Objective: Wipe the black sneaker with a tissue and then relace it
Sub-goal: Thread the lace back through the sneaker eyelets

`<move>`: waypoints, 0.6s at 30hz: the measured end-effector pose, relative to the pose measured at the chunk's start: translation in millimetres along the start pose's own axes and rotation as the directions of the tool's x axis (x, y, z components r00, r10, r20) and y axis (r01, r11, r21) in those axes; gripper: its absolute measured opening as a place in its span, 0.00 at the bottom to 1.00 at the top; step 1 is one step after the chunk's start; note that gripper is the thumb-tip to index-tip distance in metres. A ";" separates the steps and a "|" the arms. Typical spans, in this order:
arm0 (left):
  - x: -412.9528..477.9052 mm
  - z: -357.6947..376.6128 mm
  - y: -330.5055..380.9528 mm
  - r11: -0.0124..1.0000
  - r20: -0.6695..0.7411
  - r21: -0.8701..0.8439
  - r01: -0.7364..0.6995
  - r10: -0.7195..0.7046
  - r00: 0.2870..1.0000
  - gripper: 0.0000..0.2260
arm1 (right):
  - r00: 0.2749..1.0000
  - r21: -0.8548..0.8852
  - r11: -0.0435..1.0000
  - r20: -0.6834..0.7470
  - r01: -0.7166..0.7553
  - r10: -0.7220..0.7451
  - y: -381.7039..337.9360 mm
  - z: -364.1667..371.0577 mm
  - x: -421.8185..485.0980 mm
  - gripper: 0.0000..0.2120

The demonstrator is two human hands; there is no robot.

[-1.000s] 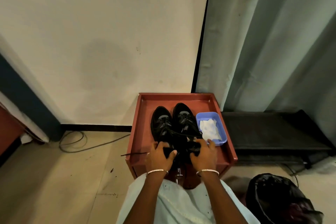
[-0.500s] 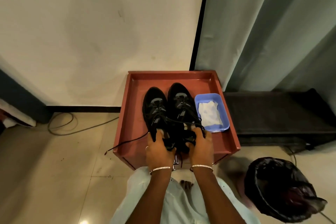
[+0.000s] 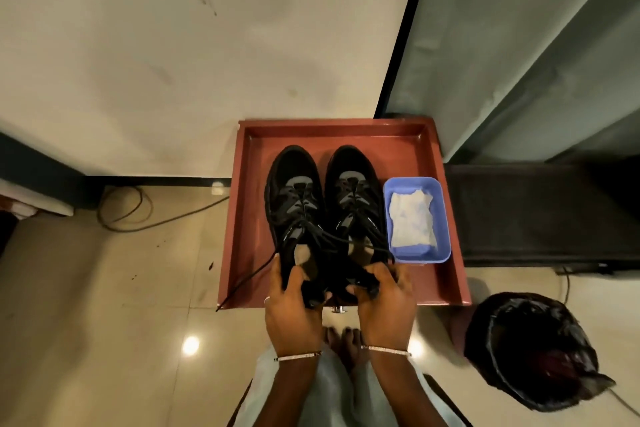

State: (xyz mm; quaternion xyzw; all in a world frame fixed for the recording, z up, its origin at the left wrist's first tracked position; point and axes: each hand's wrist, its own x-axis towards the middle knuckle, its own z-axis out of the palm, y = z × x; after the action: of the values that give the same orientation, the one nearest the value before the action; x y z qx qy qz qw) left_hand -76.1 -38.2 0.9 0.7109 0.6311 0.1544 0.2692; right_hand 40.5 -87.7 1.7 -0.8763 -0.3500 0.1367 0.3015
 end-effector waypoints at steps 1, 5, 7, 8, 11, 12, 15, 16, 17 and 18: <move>-2.2 -13.0 5.6 1.000 0.005 -0.007 -0.011 0.011 1.000 0.21 | 0.999 0.005 1.000 0.025 -0.024 0.024 -7.5 -9.9 -0.4 0.19; -10.4 -68.6 36.0 1.000 0.020 -0.004 -0.016 0.016 1.000 0.21 | 0.989 0.029 0.995 0.118 -0.095 0.091 -44.8 -59.0 -3.6 0.18; -17.6 -99.3 57.2 1.000 0.043 -0.003 -0.023 0.023 0.999 0.22 | 0.986 0.039 0.993 0.128 -0.111 0.105 -66.7 -94.9 -6.6 0.18; -21.4 -111.9 67.5 1.000 0.051 -0.003 -0.029 0.029 0.998 0.24 | 0.986 0.039 0.993 0.129 -0.111 0.105 -76.0 -111.1 -7.8 0.18; -31.4 -151.3 104.5 0.999 0.097 0.010 -0.039 0.038 0.995 0.25 | 0.988 0.027 0.993 0.109 -0.115 0.111 -101.2 -165.2 -7.6 0.18; -34.4 -160.8 115.3 0.999 0.119 0.010 -0.048 0.046 0.992 0.25 | 0.990 0.015 0.994 0.098 -0.105 0.103 -106.3 -179.7 -7.6 0.18; -39.3 -181.7 150.1 0.997 0.162 0.015 -0.080 0.076 0.984 0.24 | 0.991 0.004 0.993 0.060 -0.120 0.120 -113.6 -218.9 -5.7 0.18; -40.5 -185.9 162.3 0.995 0.174 0.019 -0.102 0.097 0.980 0.23 | 0.990 0.003 0.991 0.037 -0.133 0.133 -113.8 -232.2 -4.8 0.17; -42.2 -188.3 173.8 0.992 0.187 0.020 -0.124 0.118 0.975 0.23 | 0.989 0.002 0.989 0.015 -0.146 0.146 -113.0 -243.5 -3.7 0.17; -43.7 -188.4 184.0 0.989 0.191 0.021 -0.147 0.140 0.972 0.23 | 0.986 0.000 0.986 0.002 -0.166 0.166 -110.5 -252.2 -2.7 0.17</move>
State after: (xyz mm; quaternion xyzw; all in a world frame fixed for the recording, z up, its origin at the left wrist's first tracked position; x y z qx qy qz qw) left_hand -38.5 -56.4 264.5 0.7707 0.5523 0.0943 0.3035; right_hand 93.6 -135.4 267.7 -0.9023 -0.2760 0.1622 0.2888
